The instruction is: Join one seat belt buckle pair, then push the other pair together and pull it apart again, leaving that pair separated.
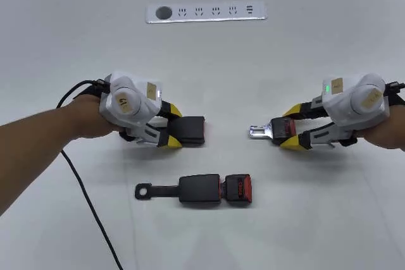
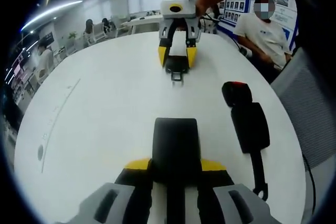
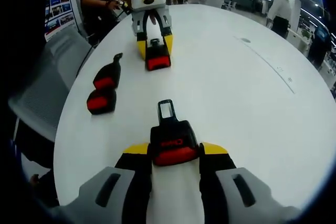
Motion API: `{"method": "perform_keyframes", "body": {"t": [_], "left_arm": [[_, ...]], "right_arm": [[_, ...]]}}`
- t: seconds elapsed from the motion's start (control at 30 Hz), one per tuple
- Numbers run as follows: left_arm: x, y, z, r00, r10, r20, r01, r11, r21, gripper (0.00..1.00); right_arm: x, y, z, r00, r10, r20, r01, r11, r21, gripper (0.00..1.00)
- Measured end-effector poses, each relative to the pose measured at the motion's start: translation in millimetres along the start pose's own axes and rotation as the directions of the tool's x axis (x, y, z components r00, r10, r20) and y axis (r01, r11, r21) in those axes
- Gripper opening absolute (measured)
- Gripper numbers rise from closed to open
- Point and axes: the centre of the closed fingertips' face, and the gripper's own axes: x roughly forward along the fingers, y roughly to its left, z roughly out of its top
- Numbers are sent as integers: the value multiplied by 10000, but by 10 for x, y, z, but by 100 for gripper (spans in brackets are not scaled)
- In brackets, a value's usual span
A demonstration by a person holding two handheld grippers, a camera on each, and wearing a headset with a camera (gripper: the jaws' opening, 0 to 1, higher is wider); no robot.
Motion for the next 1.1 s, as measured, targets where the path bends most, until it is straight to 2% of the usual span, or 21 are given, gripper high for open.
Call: {"method": "perform_keyframes", "body": {"t": [0.33,0.57,0.67,1.1], "left_arm": [[-21,-12,-21,10000,4,-82,-4,10000,-35,34],[-28,-28,-28,9999,138,-67,-139,9995,-267,34],[-32,-52,-27,9998,174,-118,-177,9994,-284,34],[-35,-76,-32,9996,183,-232,-189,9994,-281,33]], "right_arm": [[108,17,145,9999,117,33,-117,9999,-120,34],[265,99,312,9998,84,155,-83,9999,-89,34],[308,87,368,9997,38,226,-36,10000,-88,33],[507,178,621,9984,308,475,-291,9990,-351,33]]}}
